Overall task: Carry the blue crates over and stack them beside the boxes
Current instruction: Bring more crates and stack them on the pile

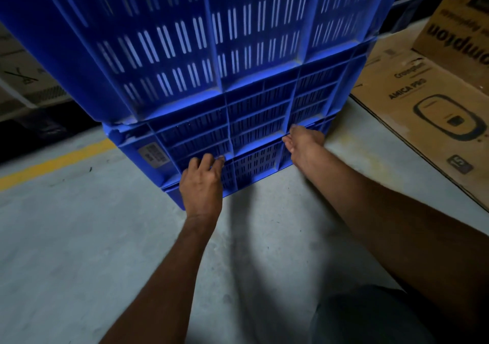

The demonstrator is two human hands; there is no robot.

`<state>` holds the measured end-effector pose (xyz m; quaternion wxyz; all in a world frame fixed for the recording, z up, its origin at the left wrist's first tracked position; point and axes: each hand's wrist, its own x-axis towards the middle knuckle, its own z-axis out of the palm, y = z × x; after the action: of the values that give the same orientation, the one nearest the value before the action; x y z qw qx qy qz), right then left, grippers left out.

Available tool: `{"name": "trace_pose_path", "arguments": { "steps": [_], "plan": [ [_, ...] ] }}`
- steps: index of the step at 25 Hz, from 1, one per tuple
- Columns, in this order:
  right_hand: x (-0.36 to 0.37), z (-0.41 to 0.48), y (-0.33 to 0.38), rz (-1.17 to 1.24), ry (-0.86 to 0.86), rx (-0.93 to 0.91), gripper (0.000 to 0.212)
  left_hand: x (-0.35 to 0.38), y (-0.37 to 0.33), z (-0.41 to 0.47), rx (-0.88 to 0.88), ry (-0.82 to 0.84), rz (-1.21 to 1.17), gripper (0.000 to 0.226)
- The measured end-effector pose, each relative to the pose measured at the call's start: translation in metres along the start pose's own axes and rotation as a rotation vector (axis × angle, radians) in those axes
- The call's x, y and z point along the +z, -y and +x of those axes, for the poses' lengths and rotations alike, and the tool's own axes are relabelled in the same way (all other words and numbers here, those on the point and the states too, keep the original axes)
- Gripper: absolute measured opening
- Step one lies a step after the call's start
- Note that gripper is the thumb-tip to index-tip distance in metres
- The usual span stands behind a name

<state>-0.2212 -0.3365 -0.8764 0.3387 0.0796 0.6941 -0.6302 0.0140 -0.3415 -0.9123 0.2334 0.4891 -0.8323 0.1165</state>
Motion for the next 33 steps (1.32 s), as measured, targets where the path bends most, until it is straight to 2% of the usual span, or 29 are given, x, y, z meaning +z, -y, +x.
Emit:
{"name": "trace_pose_path", "arguments": {
  "steps": [2, 5, 7, 9, 11, 13, 18, 23, 29, 31, 33],
  "plan": [
    [0.004, -0.004, 0.004, -0.037, -0.06, -0.025, 0.018, 0.0, 0.001, -0.002, 0.035, -0.008, 0.015, 0.043],
    [0.009, -0.008, 0.004, -0.022, -0.096, -0.039, 0.009, 0.004, 0.008, -0.001, 0.051, -0.035, 0.038, 0.036],
    [0.008, -0.007, -0.003, -0.166, -0.149, -0.126, 0.022, 0.005, 0.007, 0.001, 0.02, -0.025, 0.039, 0.029],
    [0.001, -0.012, -0.014, -0.43, -0.201, -0.361, 0.025, 0.002, 0.002, 0.004, -0.026, -0.002, 0.016, 0.02],
    [-0.008, -0.022, -0.026, -0.596, -0.122, -0.672, 0.026, -0.003, -0.002, 0.006, -0.037, 0.017, 0.014, 0.014],
    [-0.016, -0.024, -0.028, -0.72, -0.058, -0.917, 0.017, -0.007, -0.006, 0.007, 0.001, 0.032, 0.044, 0.012],
    [-0.022, -0.009, -0.022, -0.954, -0.03, -1.183, 0.02, -0.015, -0.007, 0.017, 0.078, 0.067, 0.108, 0.008],
    [-0.02, -0.015, -0.025, -0.946, -0.078, -1.179, 0.018, -0.017, -0.01, 0.019, 0.069, 0.074, 0.092, 0.02],
    [-0.019, -0.02, -0.028, -0.945, -0.125, -1.113, 0.009, -0.018, -0.009, 0.018, 0.094, 0.102, 0.099, 0.015],
    [-0.017, -0.017, -0.029, -0.817, -0.073, -0.923, 0.011, -0.02, -0.007, 0.017, 0.063, 0.128, 0.091, 0.013],
    [-0.014, -0.015, -0.024, -0.444, -0.064, -0.579, 0.012, -0.025, -0.012, 0.016, 0.019, 0.106, 0.027, 0.014]
  ]
}}
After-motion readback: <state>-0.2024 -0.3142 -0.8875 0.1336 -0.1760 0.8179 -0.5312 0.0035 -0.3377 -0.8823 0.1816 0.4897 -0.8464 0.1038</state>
